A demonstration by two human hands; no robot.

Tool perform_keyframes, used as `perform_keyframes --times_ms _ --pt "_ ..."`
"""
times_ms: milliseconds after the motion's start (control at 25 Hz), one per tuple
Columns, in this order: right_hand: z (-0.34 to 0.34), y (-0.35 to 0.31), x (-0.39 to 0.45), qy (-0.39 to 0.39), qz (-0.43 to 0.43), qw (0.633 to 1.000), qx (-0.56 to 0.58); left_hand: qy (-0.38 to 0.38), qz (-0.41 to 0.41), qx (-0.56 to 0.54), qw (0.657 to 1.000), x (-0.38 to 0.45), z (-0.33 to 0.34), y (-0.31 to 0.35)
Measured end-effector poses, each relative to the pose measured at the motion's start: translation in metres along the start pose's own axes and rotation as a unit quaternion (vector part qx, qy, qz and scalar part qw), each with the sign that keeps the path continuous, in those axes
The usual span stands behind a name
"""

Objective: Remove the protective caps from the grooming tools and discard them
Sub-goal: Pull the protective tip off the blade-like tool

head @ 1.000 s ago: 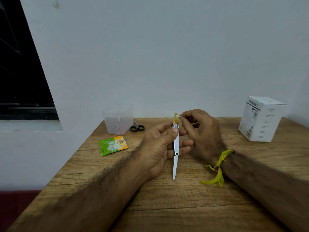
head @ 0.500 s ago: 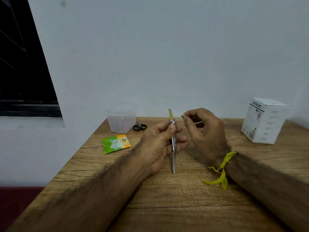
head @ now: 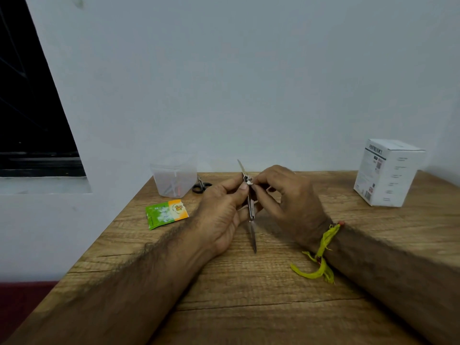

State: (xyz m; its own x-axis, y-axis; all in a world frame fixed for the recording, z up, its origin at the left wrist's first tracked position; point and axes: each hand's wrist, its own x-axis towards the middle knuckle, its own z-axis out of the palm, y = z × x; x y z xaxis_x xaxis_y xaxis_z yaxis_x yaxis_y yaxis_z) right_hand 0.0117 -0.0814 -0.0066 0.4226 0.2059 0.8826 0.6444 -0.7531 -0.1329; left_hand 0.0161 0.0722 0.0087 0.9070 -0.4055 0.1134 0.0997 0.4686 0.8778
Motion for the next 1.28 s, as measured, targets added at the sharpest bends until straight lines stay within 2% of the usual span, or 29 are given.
perform_keyframes --times_ms 560,840,1280 --pt "-0.0017 0.0034 -0.0001 -0.007 0.012 1.0 -0.021 0.058 -0.006 -0.074 0.996 0.001 -0.0054 0.0039" --pt "-0.0022 -0.0018 0.001 0.025 0.0 0.999 -0.022 0.054 -0.011 -0.066 0.996 0.0033 -0.0089 0.0048" --pt "-0.0032 -0.0032 0.0011 0.03 -0.018 0.998 -0.043 0.069 -0.007 -0.025 0.997 0.0044 -0.0085 0.0046"
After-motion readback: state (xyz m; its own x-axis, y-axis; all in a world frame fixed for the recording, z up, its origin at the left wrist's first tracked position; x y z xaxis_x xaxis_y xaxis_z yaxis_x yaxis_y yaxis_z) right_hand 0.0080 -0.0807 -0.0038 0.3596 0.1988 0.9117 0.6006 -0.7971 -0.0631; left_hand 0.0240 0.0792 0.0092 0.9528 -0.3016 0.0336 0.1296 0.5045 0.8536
